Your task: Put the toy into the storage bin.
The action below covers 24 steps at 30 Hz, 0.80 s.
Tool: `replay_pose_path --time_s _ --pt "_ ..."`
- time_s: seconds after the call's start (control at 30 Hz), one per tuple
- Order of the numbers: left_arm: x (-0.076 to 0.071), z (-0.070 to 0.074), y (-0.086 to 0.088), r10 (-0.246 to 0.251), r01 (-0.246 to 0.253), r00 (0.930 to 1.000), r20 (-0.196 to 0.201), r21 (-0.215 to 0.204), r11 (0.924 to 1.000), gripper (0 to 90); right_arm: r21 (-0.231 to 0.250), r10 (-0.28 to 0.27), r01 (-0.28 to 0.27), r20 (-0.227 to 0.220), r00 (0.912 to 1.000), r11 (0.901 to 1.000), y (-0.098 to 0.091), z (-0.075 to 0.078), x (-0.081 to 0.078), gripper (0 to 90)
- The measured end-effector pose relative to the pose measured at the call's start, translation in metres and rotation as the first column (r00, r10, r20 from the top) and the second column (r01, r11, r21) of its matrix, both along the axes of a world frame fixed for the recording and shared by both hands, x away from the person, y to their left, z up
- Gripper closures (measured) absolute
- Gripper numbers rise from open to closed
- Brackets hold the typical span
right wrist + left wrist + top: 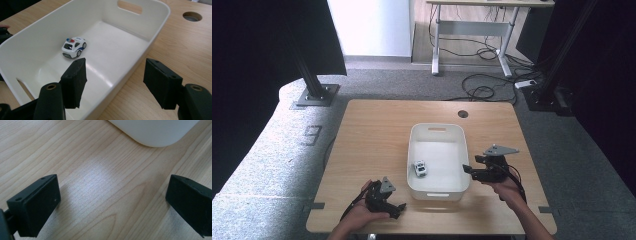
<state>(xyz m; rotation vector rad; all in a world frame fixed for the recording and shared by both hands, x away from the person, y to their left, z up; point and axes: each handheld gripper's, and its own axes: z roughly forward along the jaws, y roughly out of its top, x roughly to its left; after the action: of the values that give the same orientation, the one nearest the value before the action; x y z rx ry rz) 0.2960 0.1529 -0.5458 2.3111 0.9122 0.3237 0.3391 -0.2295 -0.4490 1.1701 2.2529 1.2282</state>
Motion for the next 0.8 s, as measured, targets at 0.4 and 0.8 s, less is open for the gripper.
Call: replay_pose_path --time_s 0.4,0.8 --pt "0.0 0.0 0.0 0.001 -0.001 1.0 0.0 -0.002 1.0 0.0 0.025 -0.045 0.045 0.016 0.9988 0.9987 -0.03 -0.016 -0.012 34.6" --pt "0.0 0.0 0.0 0.001 -0.001 1.0 0.0 -0.002 1.0 0.0 0.01 -0.103 0.103 -0.036 0.9941 0.9946 -0.053 -0.045 -0.013 34.4"
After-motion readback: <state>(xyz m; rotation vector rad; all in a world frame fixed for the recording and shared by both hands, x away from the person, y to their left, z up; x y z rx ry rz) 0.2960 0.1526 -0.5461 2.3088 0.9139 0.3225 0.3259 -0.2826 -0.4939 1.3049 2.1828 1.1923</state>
